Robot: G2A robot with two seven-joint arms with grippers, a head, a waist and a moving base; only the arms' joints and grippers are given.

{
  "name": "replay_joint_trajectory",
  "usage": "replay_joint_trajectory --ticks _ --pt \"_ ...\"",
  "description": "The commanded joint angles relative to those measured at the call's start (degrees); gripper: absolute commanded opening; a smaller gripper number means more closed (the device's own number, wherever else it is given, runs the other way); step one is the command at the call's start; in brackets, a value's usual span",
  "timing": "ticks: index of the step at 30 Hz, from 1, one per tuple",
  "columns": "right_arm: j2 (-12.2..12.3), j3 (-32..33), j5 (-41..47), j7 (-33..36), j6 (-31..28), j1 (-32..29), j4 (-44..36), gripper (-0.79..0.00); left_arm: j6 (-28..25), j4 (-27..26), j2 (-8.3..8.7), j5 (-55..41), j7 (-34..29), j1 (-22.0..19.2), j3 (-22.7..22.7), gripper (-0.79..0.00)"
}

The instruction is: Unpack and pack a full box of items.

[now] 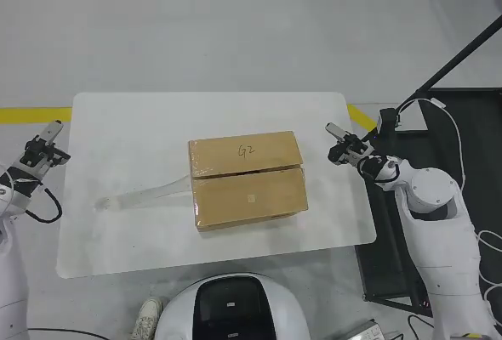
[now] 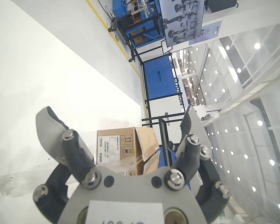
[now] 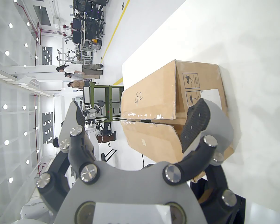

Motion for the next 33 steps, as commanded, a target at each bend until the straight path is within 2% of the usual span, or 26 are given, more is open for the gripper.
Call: replay_joint_trajectory --ticks 1,17,21,28,33 --pt "0.0 0.0 0.0 0.0 0.0 0.0 0.0 -0.001 0.0 0.0 0.00 0.0 0.0 0.0 0.0 0.000" --pt "0.0 0.0 0.0 0.0 0.0 0.0 0.0 0.000 0.0 0.0 0.00 0.0 0.0 0.0 0.0 -0.001" --pt "0.2 0.3 -0.2 1.4 -3.1 0.0 0.2 0.000 -1.8 -1.5 0.08 -1.0 -2.4 0.2 2.4 0.000" --pt "1.2 1.2 5.0 16.3 -7.9 0.0 2.3 0.000 -9.0 1.6 0.46 -10.4 -12.4 -2.9 6.6 0.000" --pt "1.5 0.2 5.3 20.3 -10.4 0.1 4.0 0.000 -12.1 6.1 0.45 -12.7 -17.0 -6.9 11.7 0.000"
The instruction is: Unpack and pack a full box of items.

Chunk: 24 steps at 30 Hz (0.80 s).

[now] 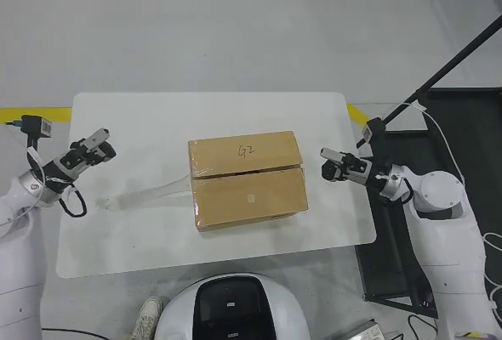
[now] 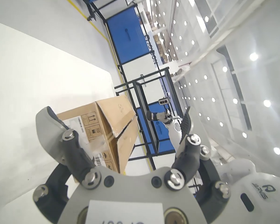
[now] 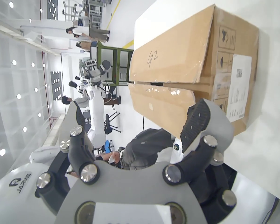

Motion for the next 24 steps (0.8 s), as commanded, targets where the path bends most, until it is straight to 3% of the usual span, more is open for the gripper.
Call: replay_joint_trajectory --ticks 1,10,24 --pt "0.0 -0.9 0.0 1.0 -0.4 0.2 0.7 0.000 -0.8 1.6 -0.04 -1.5 -2.9 -1.5 2.3 0.000" --pt "0.0 -5.6 -0.7 0.4 -2.4 4.1 6.3 0.000 -5.6 10.0 0.30 -7.8 -14.4 -8.0 8.1 0.000" --pt "0.0 -5.6 -0.7 0.4 -2.4 4.1 6.3 0.000 -5.6 10.0 0.30 -7.8 -14.4 -8.0 8.1 0.000"
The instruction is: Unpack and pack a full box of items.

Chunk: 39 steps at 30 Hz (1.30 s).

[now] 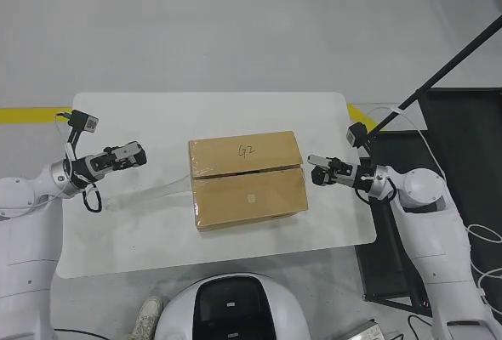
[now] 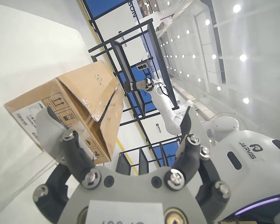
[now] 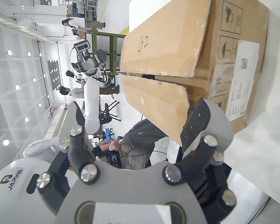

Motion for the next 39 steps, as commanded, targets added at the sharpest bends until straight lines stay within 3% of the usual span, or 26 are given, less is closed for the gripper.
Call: replay_joint_trajectory --ticks 1,6,9,16,26,39 --pt "0.0 0.0 0.0 0.0 0.0 0.0 0.0 0.000 0.0 0.0 0.00 0.0 0.0 0.0 0.0 0.000" --pt "0.0 0.0 0.0 0.0 0.0 0.0 0.0 0.000 0.0 0.0 0.00 0.0 0.0 0.0 0.0 0.000" --pt "0.0 -1.2 -0.5 0.6 -2.1 -0.6 -0.4 0.000 0.6 -2.7 -0.02 0.0 0.8 1.0 1.3 0.000" --pt "0.1 -3.6 2.0 5.0 -6.8 2.2 5.7 0.000 -4.2 -4.8 0.41 0.0 4.2 1.8 4.8 0.000" --pt "-0.2 -6.5 4.4 3.9 -12.4 7.3 13.2 0.000 -5.0 3.6 1.45 -9.0 5.0 0.0 9.7 0.000" --pt "-0.3 -10.7 6.1 7.5 -14.7 9.9 17.3 0.000 -5.0 3.6 1.45 -9.0 5.0 0.0 9.7 0.000"
